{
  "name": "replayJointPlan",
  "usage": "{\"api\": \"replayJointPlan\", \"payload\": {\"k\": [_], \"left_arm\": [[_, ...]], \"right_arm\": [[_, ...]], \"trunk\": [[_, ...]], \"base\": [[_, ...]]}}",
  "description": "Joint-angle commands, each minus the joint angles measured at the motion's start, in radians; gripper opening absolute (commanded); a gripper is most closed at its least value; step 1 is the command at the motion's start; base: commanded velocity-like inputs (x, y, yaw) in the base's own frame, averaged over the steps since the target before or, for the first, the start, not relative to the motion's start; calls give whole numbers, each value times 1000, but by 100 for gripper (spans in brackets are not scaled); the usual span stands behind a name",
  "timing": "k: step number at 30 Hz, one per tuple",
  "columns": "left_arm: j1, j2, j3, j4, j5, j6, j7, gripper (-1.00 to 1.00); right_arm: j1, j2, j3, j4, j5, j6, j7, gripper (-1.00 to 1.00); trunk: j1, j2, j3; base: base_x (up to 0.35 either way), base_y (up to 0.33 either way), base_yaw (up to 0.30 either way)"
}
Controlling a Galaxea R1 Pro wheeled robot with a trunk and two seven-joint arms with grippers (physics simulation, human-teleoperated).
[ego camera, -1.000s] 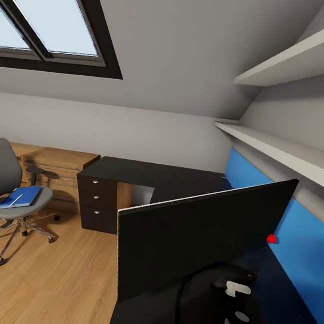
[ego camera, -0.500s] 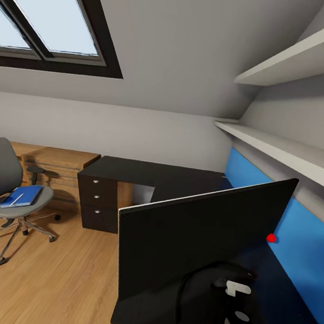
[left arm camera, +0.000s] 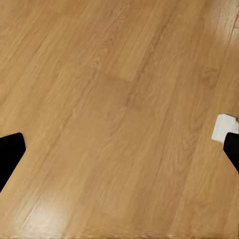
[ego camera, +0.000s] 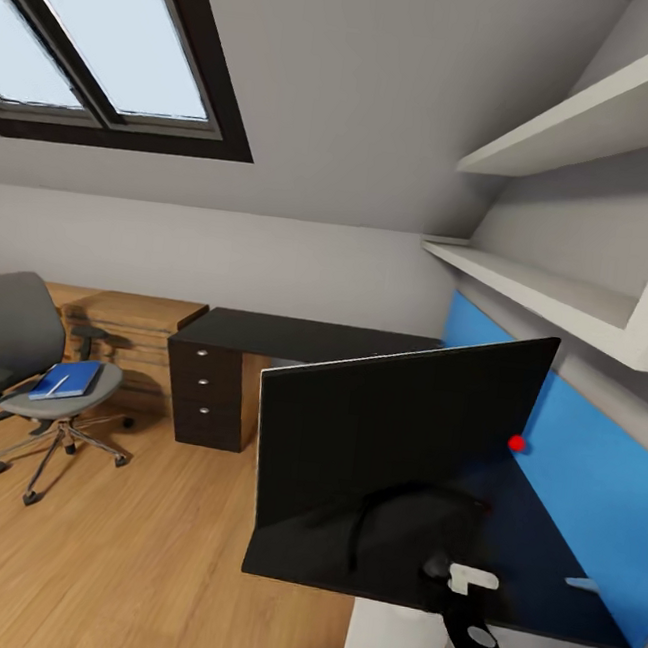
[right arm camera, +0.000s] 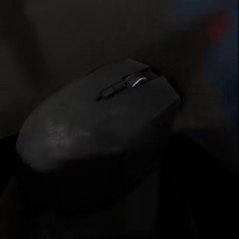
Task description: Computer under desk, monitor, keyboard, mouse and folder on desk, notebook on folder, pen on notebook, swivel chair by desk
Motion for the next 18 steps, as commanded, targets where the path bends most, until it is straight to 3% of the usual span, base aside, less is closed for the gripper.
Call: {"api": "replayJointPlan", "payload": {"k": [1,4,11,18], "left_arm": [[-1,2,-5,0,11,-5,6,100],[-1,4,-5,0,11,-3,6,100],[-1,5,-5,0,11,-4,6,100],[-1,5,-5,0,11,-2,5,100]], "right_arm": [[0,2,-7,52,12,-34,-2,-100],[1,10,-9,54,7,-104,-4,-100],[5,14,-10,74,5,-130,-2,-100],[9,17,-6,176,7,-195,1,-100]], "trunk": [[-1,-1,-1],[-1,-1,-1],[-1,-1,-1],[-1,-1,-1]], "base": [[-335,0,0],[-335,30,0],[-317,148,0],[-269,232,0]]}}
